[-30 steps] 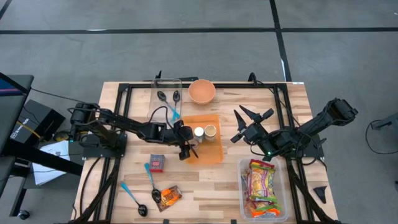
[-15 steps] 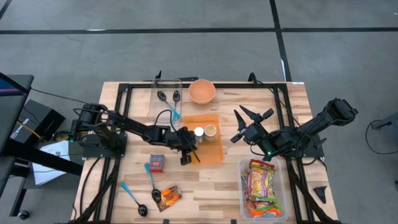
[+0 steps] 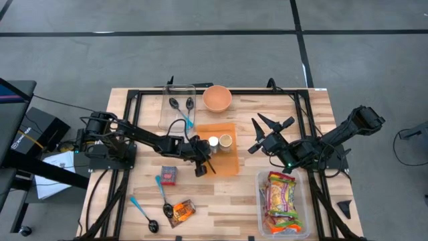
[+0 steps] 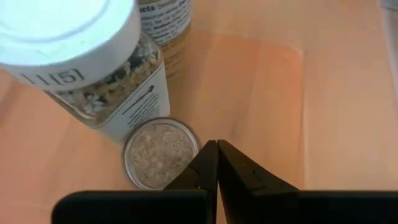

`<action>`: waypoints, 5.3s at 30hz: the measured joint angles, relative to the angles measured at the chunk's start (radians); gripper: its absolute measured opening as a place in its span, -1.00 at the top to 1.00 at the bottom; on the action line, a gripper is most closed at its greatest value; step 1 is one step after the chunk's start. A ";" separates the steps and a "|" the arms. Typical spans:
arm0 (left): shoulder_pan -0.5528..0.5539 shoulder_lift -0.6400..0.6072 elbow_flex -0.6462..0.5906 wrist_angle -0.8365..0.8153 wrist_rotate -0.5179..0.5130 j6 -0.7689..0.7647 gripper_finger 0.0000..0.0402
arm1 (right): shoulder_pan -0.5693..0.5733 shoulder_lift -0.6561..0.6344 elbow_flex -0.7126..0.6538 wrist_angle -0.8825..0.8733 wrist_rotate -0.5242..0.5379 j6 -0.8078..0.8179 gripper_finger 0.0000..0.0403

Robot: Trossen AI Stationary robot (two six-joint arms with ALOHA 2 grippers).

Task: Pick & Place Food Item
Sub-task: Put the brown seasoning bottle into the orange bin, then put the red seasoning can into the orange bin

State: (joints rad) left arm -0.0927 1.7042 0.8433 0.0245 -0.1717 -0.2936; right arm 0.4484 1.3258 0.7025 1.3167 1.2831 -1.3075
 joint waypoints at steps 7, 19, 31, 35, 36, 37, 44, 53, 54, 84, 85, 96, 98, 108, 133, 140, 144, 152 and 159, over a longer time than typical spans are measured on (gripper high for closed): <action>0.002 0.000 0.000 -0.009 -0.041 -0.004 1.00 | 0.000 0.000 0.000 0.000 0.000 0.000 0.43; 0.002 -0.024 -0.003 0.009 -0.065 0.045 1.00 | 0.000 0.000 0.000 0.000 0.000 0.000 0.43; -0.068 -0.325 -0.002 -0.096 -0.040 0.229 1.00 | 0.000 0.000 0.000 -0.001 0.000 0.000 0.43; -0.113 -0.423 -0.002 -0.220 0.060 0.171 1.00 | 0.000 0.000 0.000 0.000 0.000 0.000 0.43; -0.127 -0.443 -0.002 -0.246 0.067 0.147 1.00 | 0.000 0.000 0.000 0.000 0.000 0.000 0.43; -0.144 -0.464 -0.004 -0.276 0.067 0.120 0.99 | 0.000 0.000 0.000 -0.001 0.000 0.000 0.43; -0.281 -0.520 -0.054 -0.446 0.060 -0.049 0.62 | 0.000 0.000 0.000 -0.001 0.002 0.000 0.43; -0.449 -0.480 -0.114 -0.604 0.065 -0.385 -0.32 | 0.000 0.000 0.000 0.000 0.005 0.008 0.43; -0.464 -0.479 -0.114 -0.636 0.070 -0.428 -0.41 | 0.000 0.000 0.000 0.000 0.005 0.007 0.43; -0.542 -0.478 -0.340 -0.197 -0.049 -0.470 -0.50 | 0.000 0.000 0.000 0.000 0.007 0.008 0.43; -0.539 -0.478 -0.340 -0.194 -0.048 -0.469 -0.50 | 0.000 0.000 0.000 0.000 0.007 0.008 0.43; -0.572 -0.478 -0.341 -0.202 -0.161 -0.255 -0.37 | 0.000 0.000 0.000 0.000 0.007 0.008 0.43; -0.590 -0.478 -0.341 -0.202 -0.235 -0.188 -0.31 | 0.000 0.000 0.000 0.000 0.007 0.008 0.43; -0.595 -0.478 -0.341 -0.338 -0.341 -0.256 -0.30 | 0.000 0.000 0.000 0.000 0.006 0.010 0.43; -0.596 -0.482 -0.411 -0.319 -0.345 -0.400 -0.42 | 0.000 0.000 0.000 -0.001 0.007 0.010 0.43; -0.611 -0.571 -0.419 -0.298 -0.367 -0.372 -0.42 | 0.000 0.000 0.000 -0.001 0.008 0.010 0.43; -0.611 -0.605 -0.418 -0.345 -0.380 -0.381 -0.42 | 0.000 0.000 0.000 -0.002 0.008 0.011 0.43; -0.615 -0.586 -0.417 -0.342 -0.363 -0.406 -0.42 | 0.000 0.000 0.000 -0.008 0.012 0.018 0.43; -0.615 -0.563 -0.415 -0.338 -0.361 -0.422 -0.42 | 0.000 0.000 0.000 -0.008 0.012 0.018 0.43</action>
State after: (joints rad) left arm -0.7078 1.1415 0.4282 -0.3136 -0.5331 -0.7158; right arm 0.4482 1.3254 0.7029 1.3087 1.2951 -1.2900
